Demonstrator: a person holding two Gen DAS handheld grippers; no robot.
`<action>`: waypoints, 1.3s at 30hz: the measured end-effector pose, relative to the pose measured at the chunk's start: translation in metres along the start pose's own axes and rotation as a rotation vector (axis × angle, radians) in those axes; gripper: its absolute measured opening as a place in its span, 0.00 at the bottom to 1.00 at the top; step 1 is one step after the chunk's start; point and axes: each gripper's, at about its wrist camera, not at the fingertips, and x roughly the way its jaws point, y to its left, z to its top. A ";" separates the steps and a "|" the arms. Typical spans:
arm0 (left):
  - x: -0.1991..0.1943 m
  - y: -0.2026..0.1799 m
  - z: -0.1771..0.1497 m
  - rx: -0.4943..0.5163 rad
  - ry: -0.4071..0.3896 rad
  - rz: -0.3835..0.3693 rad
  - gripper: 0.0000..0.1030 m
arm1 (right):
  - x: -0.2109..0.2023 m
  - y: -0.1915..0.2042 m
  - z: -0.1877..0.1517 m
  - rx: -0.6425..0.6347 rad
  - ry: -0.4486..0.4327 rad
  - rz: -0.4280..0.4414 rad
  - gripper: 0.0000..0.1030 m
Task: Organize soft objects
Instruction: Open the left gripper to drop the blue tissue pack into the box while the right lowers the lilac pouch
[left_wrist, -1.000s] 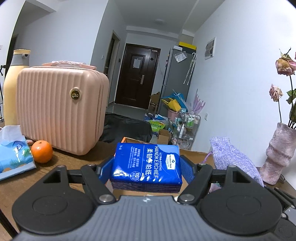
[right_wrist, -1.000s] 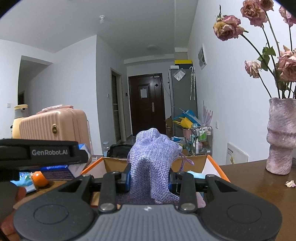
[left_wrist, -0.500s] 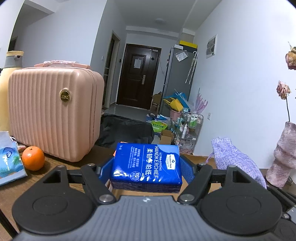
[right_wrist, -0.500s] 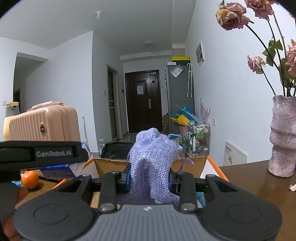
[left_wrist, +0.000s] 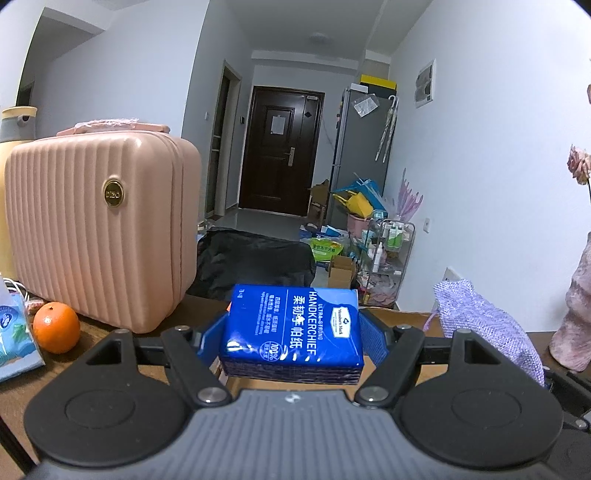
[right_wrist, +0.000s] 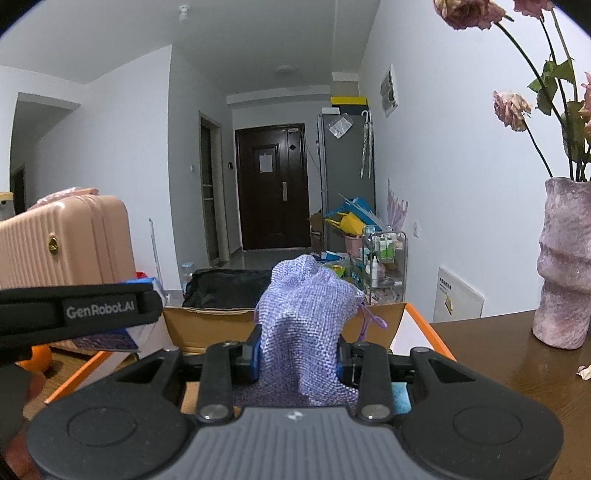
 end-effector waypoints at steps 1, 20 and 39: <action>0.002 0.000 0.000 0.004 0.001 0.003 0.73 | 0.002 0.000 0.000 -0.001 0.004 -0.002 0.32; 0.021 -0.007 -0.009 0.076 -0.006 0.074 0.73 | 0.022 0.001 0.003 -0.022 0.056 -0.014 0.32; 0.011 -0.002 -0.008 0.059 -0.053 0.103 1.00 | 0.023 -0.004 0.008 0.011 0.033 -0.047 0.92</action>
